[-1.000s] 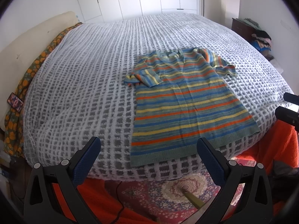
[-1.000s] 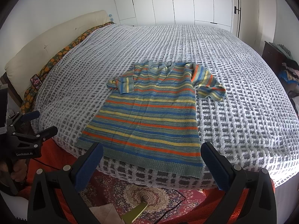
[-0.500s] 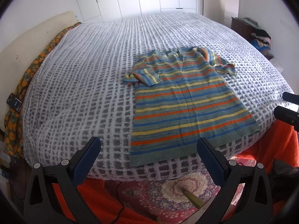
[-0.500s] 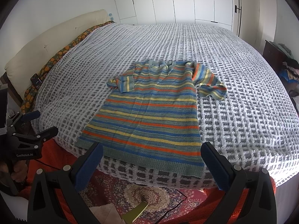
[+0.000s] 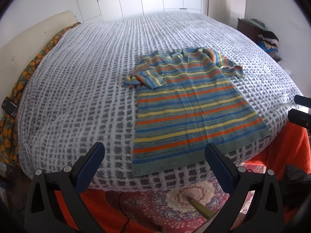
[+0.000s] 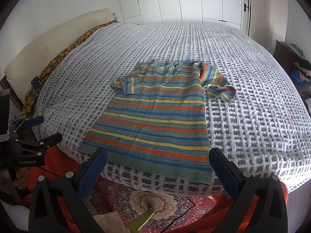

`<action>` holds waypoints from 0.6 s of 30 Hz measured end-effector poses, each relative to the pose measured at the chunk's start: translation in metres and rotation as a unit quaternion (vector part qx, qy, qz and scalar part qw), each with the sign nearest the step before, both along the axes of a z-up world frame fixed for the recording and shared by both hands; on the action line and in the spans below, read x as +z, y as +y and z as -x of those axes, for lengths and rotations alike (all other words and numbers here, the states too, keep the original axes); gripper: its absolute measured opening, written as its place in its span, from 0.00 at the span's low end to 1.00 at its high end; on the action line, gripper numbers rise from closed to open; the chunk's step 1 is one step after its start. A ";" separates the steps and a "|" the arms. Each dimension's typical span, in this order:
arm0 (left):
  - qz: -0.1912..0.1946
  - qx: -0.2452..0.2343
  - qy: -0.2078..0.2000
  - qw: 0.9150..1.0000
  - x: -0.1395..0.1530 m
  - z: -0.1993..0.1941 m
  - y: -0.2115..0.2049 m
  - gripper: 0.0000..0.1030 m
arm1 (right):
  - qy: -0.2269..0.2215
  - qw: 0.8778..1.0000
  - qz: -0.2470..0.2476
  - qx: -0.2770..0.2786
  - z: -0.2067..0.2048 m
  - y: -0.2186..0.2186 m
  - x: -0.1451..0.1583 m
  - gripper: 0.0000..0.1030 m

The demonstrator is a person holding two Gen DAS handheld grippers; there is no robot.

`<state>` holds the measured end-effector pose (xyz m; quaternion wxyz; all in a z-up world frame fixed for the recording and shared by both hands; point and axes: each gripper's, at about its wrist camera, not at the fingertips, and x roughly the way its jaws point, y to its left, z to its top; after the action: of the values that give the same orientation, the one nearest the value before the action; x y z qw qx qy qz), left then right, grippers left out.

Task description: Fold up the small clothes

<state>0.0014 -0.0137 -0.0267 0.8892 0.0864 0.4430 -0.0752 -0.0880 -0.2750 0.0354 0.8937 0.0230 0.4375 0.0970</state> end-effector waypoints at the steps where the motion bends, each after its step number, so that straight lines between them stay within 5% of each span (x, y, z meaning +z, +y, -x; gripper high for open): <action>1: 0.003 0.000 0.003 1.000 -0.005 -0.008 0.005 0.99 | -0.003 1.000 0.001 -0.001 0.000 0.000 0.000 1.00; 6: 0.004 -0.034 0.023 0.999 -0.030 -0.059 0.009 0.99 | -0.003 1.000 -0.012 -0.021 0.003 -0.012 -0.011 1.00; 10: -0.059 -0.105 -0.006 0.993 -0.049 -0.107 -0.023 0.99 | 0.016 0.998 -0.034 -0.044 -0.004 -0.027 -0.024 1.00; 14: -0.098 -0.116 -0.007 0.988 -0.081 -0.177 -0.041 0.98 | 0.012 0.998 -0.036 -0.055 -0.011 -0.038 -0.026 1.00; 18: -0.173 -0.161 -0.010 0.972 -0.121 -0.223 -0.064 0.77 | 0.022 0.996 -0.046 -0.073 -0.022 -0.050 -0.034 1.00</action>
<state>0.2248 -0.0777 -0.1479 0.8416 0.3093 0.4205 -0.1386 -0.0659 -0.3252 0.0014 0.8865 0.0978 0.4493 0.0512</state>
